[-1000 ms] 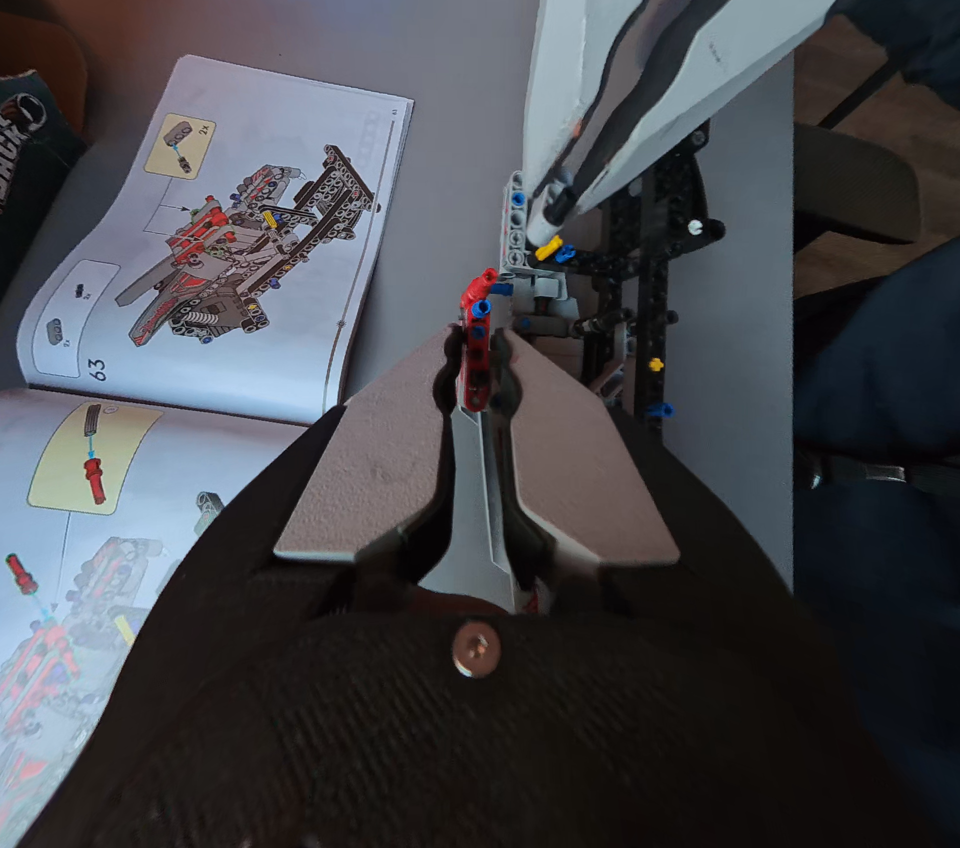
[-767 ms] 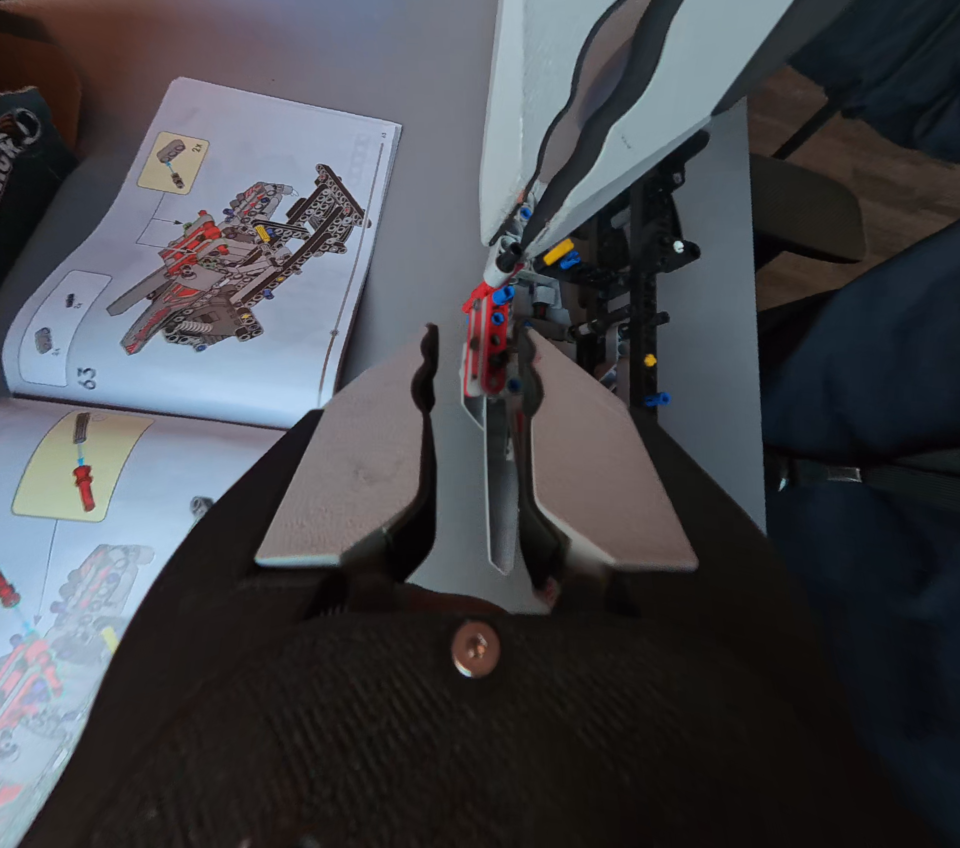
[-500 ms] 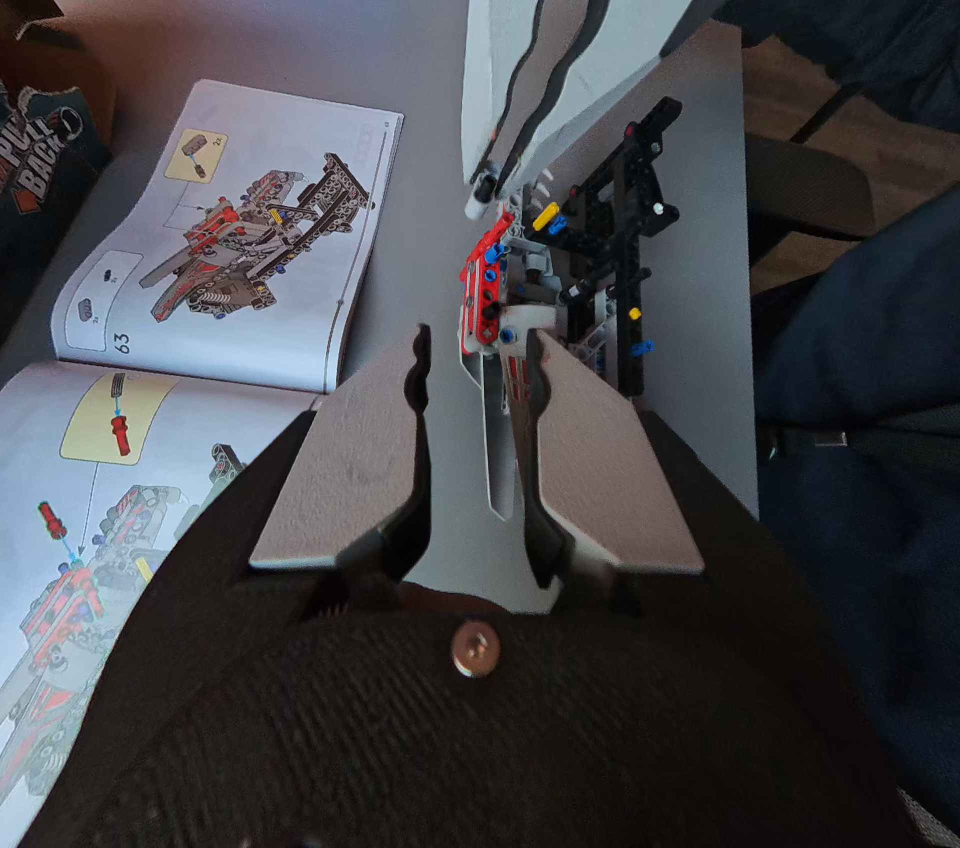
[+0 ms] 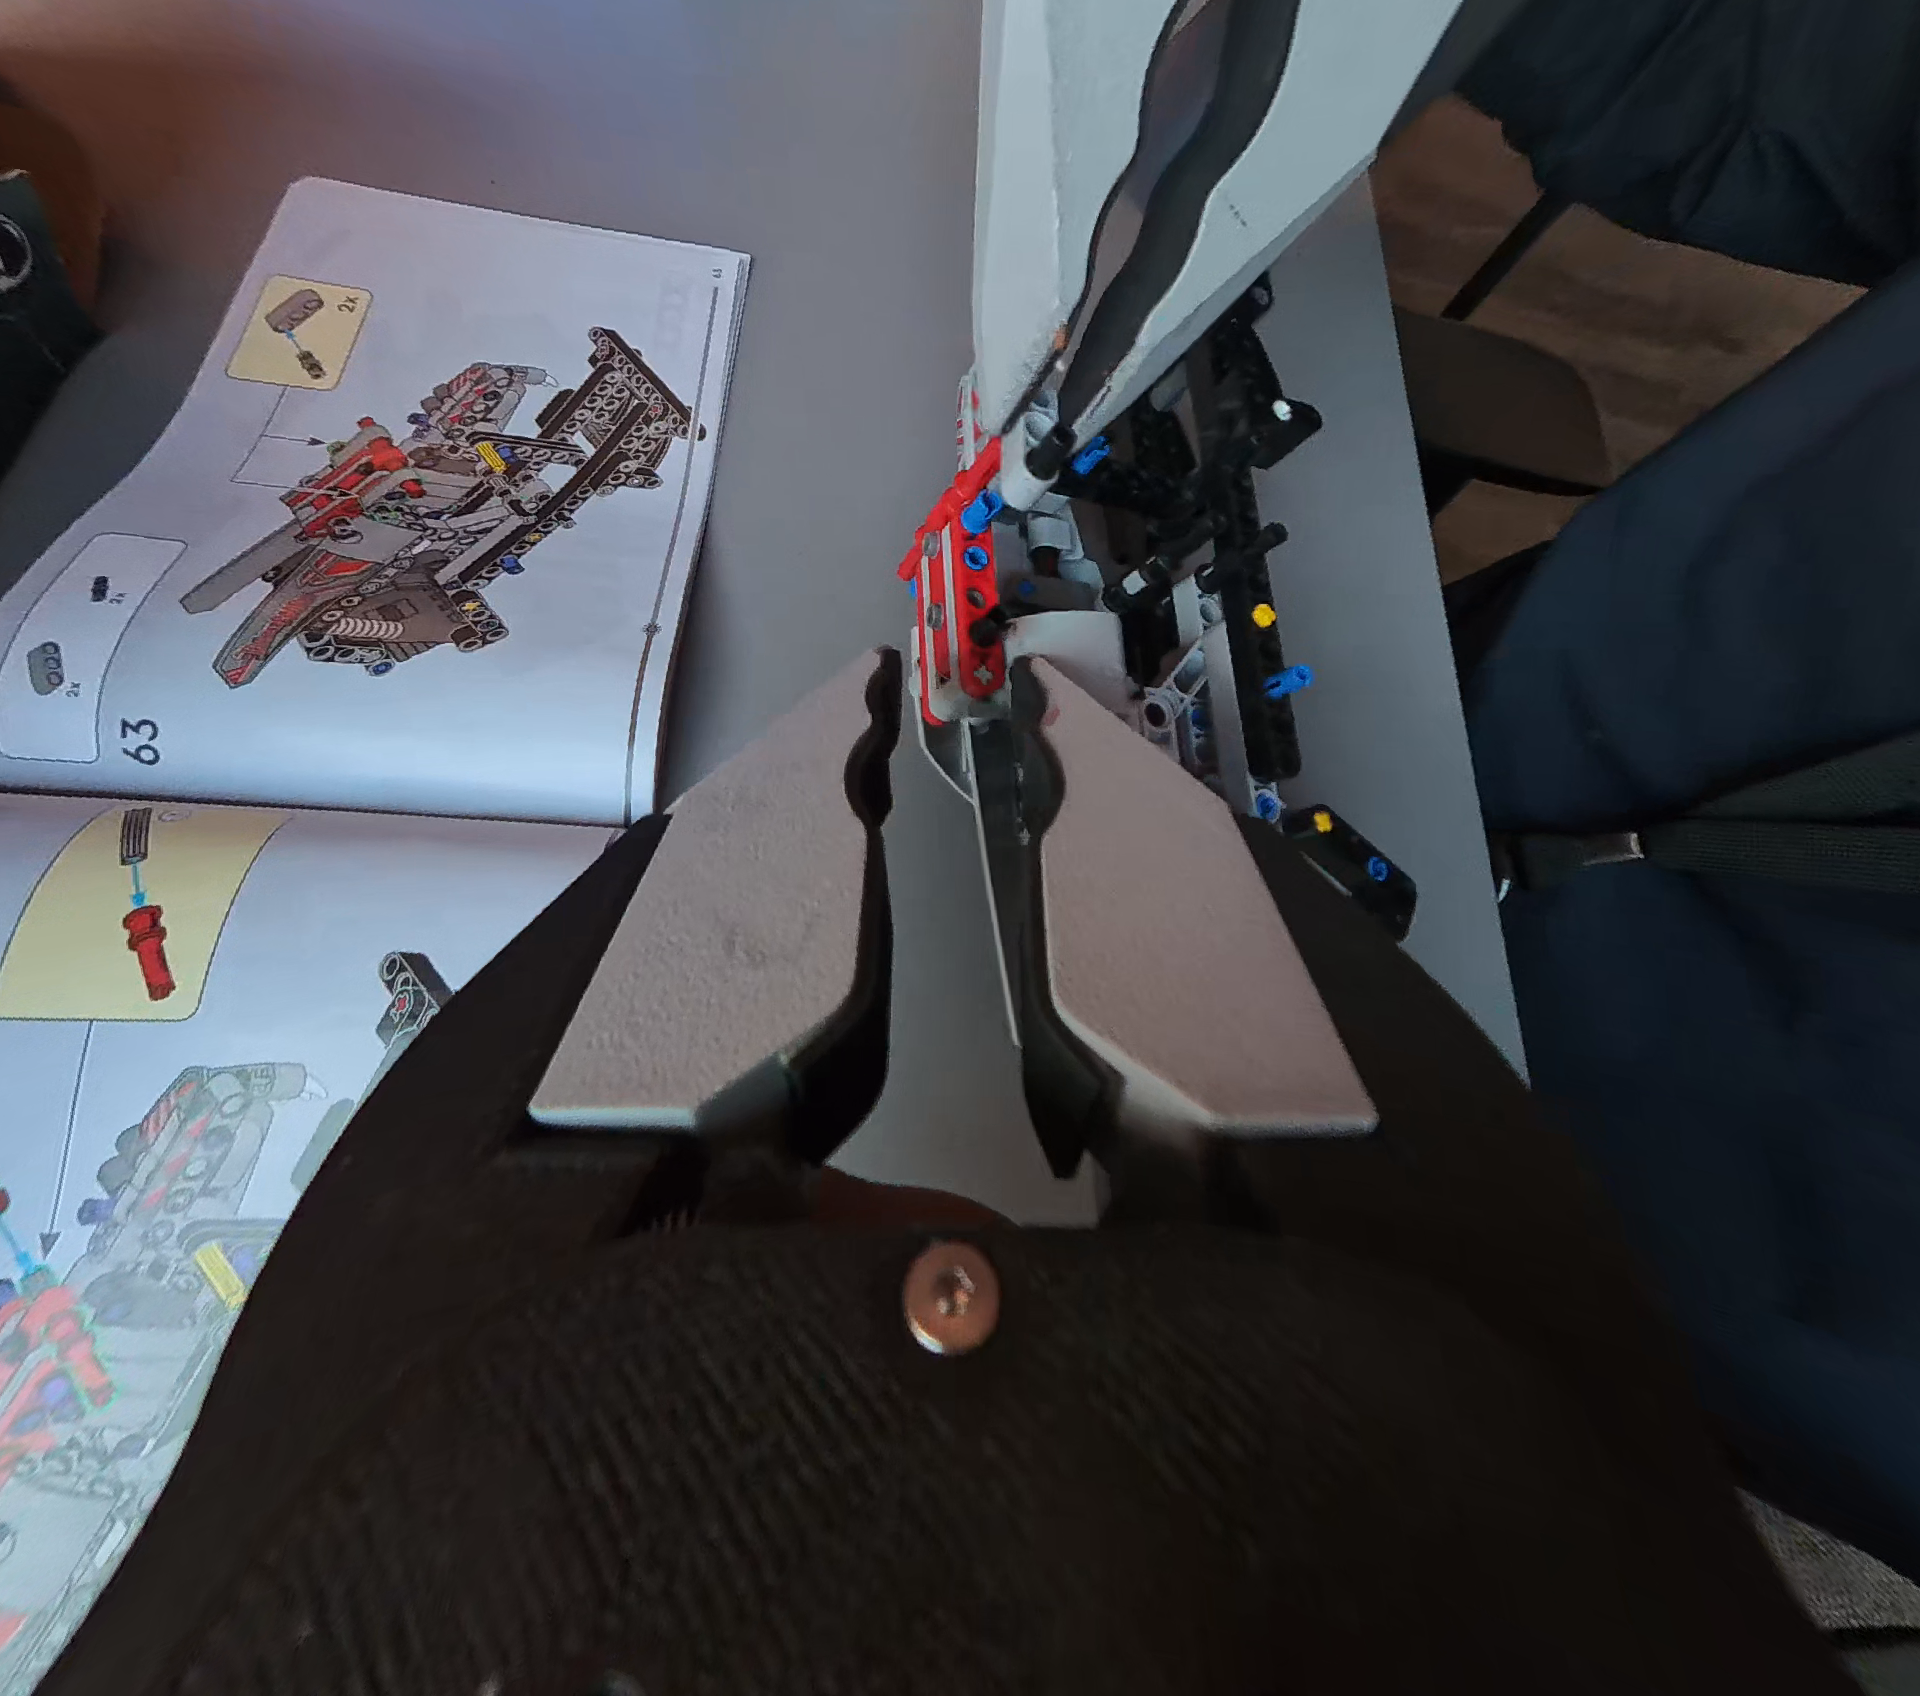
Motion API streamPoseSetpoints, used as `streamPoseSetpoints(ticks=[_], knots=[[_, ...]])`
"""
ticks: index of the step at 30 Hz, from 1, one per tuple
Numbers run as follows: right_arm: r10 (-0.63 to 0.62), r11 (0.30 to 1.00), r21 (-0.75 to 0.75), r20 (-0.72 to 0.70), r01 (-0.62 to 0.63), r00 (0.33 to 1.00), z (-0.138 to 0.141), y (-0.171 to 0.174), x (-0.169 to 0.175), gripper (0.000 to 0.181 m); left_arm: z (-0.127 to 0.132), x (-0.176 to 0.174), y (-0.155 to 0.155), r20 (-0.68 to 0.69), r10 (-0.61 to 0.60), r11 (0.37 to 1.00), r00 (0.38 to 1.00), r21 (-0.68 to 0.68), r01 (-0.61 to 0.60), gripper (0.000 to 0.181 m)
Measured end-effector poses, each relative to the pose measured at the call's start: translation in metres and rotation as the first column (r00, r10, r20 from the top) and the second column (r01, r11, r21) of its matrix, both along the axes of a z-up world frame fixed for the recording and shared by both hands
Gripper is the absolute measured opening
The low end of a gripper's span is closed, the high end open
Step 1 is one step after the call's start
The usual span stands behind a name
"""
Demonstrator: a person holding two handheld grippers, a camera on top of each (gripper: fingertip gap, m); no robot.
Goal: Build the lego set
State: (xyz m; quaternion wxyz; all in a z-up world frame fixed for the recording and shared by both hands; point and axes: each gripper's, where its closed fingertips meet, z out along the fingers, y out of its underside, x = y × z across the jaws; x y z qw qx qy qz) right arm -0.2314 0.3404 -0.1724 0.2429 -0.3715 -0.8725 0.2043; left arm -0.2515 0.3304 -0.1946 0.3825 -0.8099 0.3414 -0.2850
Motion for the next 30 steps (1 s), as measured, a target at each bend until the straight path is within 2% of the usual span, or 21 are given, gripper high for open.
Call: streamPoseSetpoints(ticks=[9, 13, 18, 24, 30], knots=[[0.048, 0.997, 0.064, 0.036, -0.051, 0.998, 0.002, 0.004, -0.001, 0.005, 0.001, 0.002, 0.002, 0.026, 0.008, 1.0, 1.0, -0.014, -0.007, 0.014], [0.081, 0.996, 0.031, 0.042, -0.083, 0.996, 0.001, 0.002, 0.0, 0.005, 0.002, 0.006, 0.002, 0.058, -0.002, 0.999, 0.998, -0.032, 0.004, 0.013], [0.081, 0.996, 0.031, 0.07, -0.083, 0.994, -0.006, 0.007, 0.005, 0.005, -0.005, 0.006, 0.009, 0.01, 0.016, 1.0, 1.0, -0.017, -0.016, 0.004], [0.068, 0.998, 0.013, 0.068, -0.069, 0.995, -0.006, 0.013, 0.005, 0.005, -0.005, 0.014, 0.01, 0.004, 0.008, 1.0, 1.0, -0.02, -0.008, 0.018], [0.038, 0.998, -0.057, 0.074, -0.034, 0.997, -0.017, 0.024, 0.003, 0.005, -0.013, 0.009, 0.016, -0.029, 0.074, 0.993, 0.997, -0.087, -0.076, 0.019]])
